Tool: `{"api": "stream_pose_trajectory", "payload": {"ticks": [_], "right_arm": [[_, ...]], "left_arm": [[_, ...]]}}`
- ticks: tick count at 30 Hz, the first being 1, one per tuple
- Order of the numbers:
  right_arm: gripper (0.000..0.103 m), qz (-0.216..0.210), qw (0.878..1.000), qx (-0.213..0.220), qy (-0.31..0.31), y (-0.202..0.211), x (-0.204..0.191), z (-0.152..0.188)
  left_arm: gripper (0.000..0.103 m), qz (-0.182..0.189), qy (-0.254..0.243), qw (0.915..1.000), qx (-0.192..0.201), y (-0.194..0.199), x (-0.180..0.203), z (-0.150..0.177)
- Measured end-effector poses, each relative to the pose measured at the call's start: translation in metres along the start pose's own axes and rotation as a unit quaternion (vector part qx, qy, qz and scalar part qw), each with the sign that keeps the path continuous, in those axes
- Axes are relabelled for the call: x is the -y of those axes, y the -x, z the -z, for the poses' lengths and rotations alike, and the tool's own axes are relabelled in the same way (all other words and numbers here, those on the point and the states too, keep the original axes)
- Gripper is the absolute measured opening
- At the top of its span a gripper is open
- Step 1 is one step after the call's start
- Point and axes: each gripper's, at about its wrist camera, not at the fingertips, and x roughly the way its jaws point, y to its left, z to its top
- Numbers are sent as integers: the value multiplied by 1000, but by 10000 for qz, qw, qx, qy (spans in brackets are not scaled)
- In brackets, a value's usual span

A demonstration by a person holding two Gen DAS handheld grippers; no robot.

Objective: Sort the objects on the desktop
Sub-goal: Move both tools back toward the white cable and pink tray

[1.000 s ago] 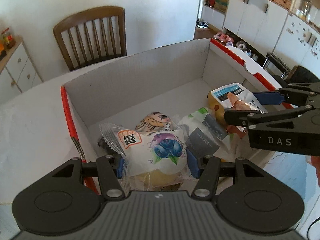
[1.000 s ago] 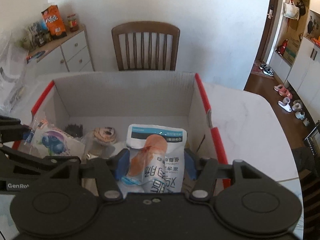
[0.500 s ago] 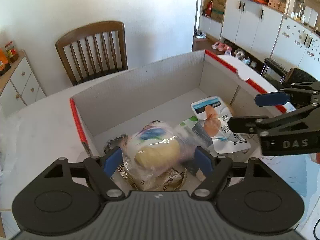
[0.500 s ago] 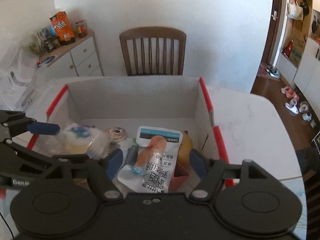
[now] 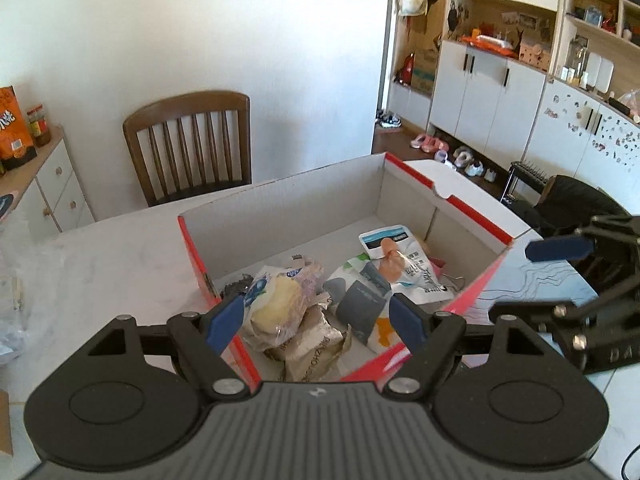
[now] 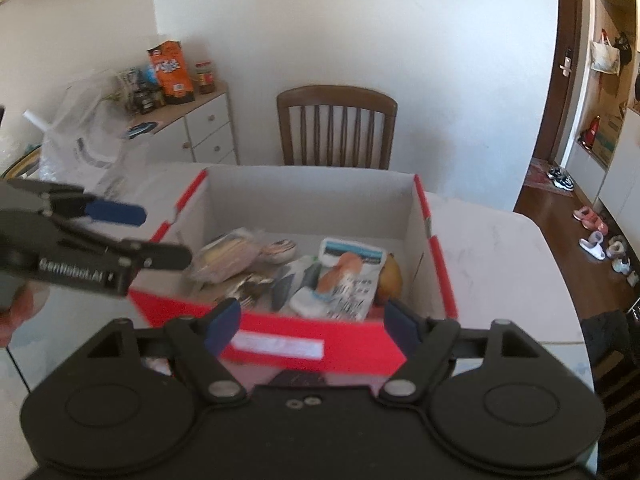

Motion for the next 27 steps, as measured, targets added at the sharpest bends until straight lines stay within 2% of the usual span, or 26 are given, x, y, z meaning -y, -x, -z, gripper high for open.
{"api": "stream_pose_trajectory", "payload": {"ticks": [8,13,21,27], "right_arm": [[80,-91,9998,-157,6,20,-40,41],[81,-42,9994,-328,65,19,-68,68],[87,143,9983,-546,-170,15,-100,99],[87,263,9958,-831,-295,-2,-123,121]], "left_arm": [[79,48,-116,9998,136,25,2,28],[79,106,-269,9996,54,27,-2,47],[79,275,-675,9973,-40,22,-4,78],[99,500,-788,9952,-286,6,-7,98]]}}
